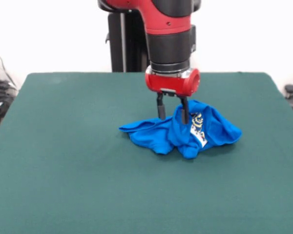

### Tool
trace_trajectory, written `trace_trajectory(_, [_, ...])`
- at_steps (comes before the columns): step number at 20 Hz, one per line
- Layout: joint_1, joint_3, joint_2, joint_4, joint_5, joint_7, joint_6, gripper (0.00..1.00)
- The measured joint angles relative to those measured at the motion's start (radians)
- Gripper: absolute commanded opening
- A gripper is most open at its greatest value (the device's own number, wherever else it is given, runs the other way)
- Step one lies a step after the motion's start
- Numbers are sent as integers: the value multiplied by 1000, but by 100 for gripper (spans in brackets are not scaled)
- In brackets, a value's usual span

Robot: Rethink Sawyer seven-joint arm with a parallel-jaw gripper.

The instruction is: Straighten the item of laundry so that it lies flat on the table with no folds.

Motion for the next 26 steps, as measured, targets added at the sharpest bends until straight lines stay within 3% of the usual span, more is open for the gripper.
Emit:
trace_trajectory(8, [-12,38,12,23,0,64,-47,100])
trace_trajectory(17, [35,28,45,18,1,64,-47,100])
trace_trajectory(26, [119,-55,90,-16,1,64,-47,100])
